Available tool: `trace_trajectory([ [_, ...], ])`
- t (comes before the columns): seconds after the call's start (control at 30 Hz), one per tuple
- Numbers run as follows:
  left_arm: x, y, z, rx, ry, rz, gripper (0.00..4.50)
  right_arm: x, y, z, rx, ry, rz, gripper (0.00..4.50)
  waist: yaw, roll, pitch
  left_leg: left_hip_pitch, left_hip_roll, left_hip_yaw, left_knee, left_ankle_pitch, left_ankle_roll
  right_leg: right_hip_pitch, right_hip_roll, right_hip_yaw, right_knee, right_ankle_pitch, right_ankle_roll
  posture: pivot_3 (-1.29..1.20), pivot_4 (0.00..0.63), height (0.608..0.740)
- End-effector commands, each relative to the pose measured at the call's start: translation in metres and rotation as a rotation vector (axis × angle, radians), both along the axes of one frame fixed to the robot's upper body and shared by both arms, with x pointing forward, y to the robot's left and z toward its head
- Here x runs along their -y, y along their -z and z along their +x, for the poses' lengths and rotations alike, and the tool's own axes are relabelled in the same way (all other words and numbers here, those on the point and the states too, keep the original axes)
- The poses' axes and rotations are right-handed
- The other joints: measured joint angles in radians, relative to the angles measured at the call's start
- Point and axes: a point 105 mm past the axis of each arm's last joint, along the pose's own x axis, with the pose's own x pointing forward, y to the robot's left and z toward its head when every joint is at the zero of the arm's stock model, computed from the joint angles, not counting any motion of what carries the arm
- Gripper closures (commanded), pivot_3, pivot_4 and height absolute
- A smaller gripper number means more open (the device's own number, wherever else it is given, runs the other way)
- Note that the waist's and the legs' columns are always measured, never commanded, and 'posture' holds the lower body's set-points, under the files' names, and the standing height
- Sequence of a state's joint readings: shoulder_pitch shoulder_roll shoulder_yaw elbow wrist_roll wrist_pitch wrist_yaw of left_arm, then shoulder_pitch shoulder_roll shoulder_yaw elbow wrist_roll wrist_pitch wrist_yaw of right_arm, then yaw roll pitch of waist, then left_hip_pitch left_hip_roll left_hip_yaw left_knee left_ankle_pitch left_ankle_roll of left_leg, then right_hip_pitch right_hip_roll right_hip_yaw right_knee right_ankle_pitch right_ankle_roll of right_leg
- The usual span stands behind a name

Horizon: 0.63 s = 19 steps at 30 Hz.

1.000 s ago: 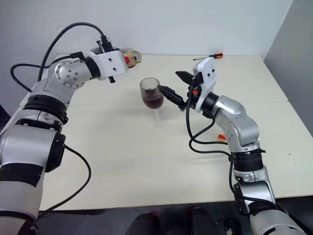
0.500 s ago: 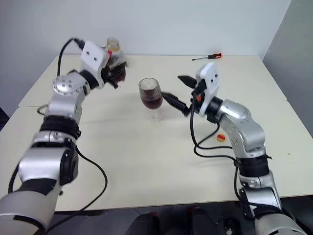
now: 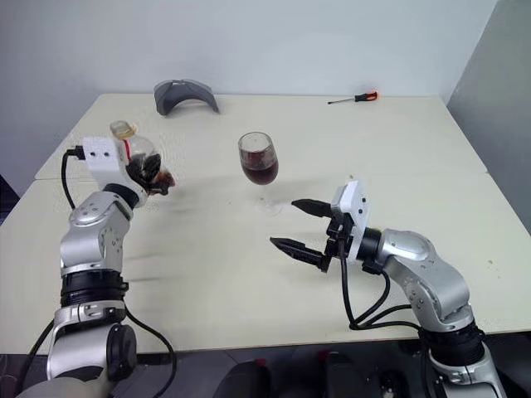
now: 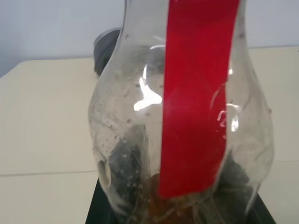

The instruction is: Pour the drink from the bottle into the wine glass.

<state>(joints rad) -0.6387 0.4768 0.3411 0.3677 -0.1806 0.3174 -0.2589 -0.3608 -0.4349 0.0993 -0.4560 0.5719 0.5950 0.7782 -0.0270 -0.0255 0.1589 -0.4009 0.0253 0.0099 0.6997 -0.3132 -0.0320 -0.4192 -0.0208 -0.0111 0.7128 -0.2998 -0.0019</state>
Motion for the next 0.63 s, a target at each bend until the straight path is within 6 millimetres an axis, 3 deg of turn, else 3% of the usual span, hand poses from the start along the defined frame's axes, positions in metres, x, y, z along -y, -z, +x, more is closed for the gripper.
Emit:
trace_trajectory([
  [0.03,-0.010,-0.006,-0.003,0.051,-0.039,-0.004,3.48,-0.006,-0.011,-0.004,0.051,-0.010,0.028,0.00,0.001,0.000,0.000,0.000,0.000,0.000,0.000,0.000,0.000,0.000,0.000,0.000,0.000,0.000,0.000,0.00,0.150,0.740],
  [0.13,-0.008,0.013,-0.002,0.015,-0.030,-0.036,3.48,-0.008,-0.011,0.001,0.055,0.016,0.041,0.00,0.001,-0.001,0.000,0.000,0.000,0.000,0.000,0.000,0.000,0.000,0.000,0.000,0.000,0.000,0.000,0.00,0.150,0.740],
  [0.47,-0.006,0.051,0.000,-0.068,-0.027,-0.027,3.48,-0.008,-0.018,0.013,0.083,0.064,0.054,0.00,0.001,-0.001,-0.001,0.001,0.000,0.000,0.000,0.000,0.000,0.001,0.000,0.000,0.000,0.000,0.000,0.00,0.150,0.740],
  [0.63,-0.007,0.054,-0.001,-0.075,-0.036,-0.029,3.48,-0.007,-0.019,0.014,0.090,0.068,0.051,0.00,0.001,-0.001,-0.002,0.003,0.000,-0.001,0.000,0.000,0.000,0.004,0.000,-0.001,-0.001,0.000,0.000,0.00,0.150,0.740],
])
